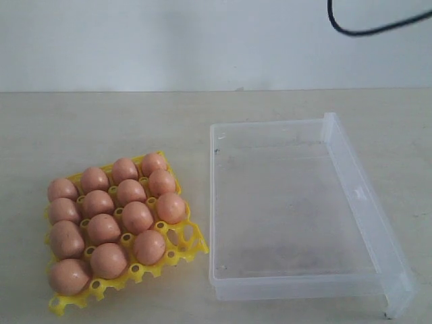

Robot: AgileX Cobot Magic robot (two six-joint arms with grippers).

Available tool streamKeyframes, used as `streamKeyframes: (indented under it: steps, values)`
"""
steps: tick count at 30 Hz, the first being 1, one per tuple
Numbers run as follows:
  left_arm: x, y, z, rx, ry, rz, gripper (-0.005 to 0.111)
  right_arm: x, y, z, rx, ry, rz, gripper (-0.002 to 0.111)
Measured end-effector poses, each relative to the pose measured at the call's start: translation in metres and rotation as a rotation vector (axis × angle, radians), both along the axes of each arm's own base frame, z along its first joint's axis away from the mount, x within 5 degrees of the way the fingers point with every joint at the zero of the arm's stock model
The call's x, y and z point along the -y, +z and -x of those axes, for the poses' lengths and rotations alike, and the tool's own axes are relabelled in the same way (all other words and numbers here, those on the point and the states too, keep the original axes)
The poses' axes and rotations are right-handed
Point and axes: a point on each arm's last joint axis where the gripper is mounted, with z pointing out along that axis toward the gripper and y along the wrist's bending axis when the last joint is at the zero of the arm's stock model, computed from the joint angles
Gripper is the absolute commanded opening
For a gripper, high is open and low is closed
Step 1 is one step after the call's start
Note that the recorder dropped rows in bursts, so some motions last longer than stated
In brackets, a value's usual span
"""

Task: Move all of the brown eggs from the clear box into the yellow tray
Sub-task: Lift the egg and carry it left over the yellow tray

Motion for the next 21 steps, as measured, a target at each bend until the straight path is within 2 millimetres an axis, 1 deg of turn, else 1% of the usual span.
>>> streamKeyframes:
  steps: [3, 6, 8, 10, 13, 15, 16, 18, 21]
  values:
    - [0.000, 0.000, 0.000, 0.000, 0.000, 0.000, 0.004, 0.006, -0.032, 0.016, -0.058, -0.013, 0.018, 0.000]
    - [0.000, 0.000, 0.000, 0.000, 0.000, 0.000, 0.004, 0.015, -0.041, 0.044, -0.016, -0.036, 0.006, 0.000]
    - [0.000, 0.000, 0.000, 0.000, 0.000, 0.000, 0.004, 0.022, -0.038, 0.067, 0.060, -0.065, -0.044, 0.000]
    - [0.000, 0.000, 0.000, 0.000, 0.000, 0.000, 0.004, 0.031, -0.029, 0.092, 0.162, -0.105, -0.130, 0.000]
    - [0.000, 0.000, 0.000, 0.000, 0.000, 0.000, 0.004, 0.047, -0.015, 0.130, 0.345, -0.169, -0.319, 0.000]
    - [0.000, 0.000, 0.000, 0.000, 0.000, 0.000, 0.004, 0.054, -0.006, 0.149, 0.453, -0.178, -0.421, 0.000]
    - [0.000, 0.000, 0.000, 0.000, 0.000, 0.000, 0.004, 0.056, -0.004, 0.156, 0.486, -0.170, -0.465, 0.000]
    - [0.000, 0.000, 0.000, 0.000, 0.000, 0.000, 0.004, 0.056, -0.002, 0.166, 0.513, -0.134, -0.544, 0.000]
    - [0.000, 0.000, 0.000, 0.000, 0.000, 0.000, 0.004, 0.046, -0.004, 0.168, 0.496, -0.019, -0.607, 0.000]
